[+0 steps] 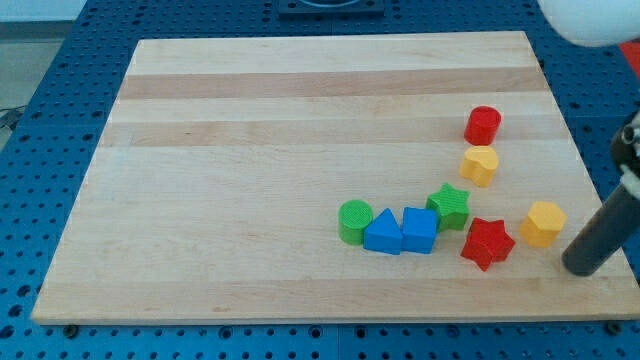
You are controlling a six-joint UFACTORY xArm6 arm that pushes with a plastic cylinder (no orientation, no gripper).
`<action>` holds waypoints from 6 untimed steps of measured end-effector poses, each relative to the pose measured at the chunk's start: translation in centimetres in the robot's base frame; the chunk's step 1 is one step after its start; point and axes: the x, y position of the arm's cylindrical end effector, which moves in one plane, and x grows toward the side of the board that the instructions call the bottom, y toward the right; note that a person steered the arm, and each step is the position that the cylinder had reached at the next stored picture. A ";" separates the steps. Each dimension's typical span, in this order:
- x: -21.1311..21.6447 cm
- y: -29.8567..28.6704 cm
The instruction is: Push the red star into the green star
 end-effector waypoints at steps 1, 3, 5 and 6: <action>1.1 -4.2; -2.6 -6.7; -5.2 -7.1; -6.4 -7.1</action>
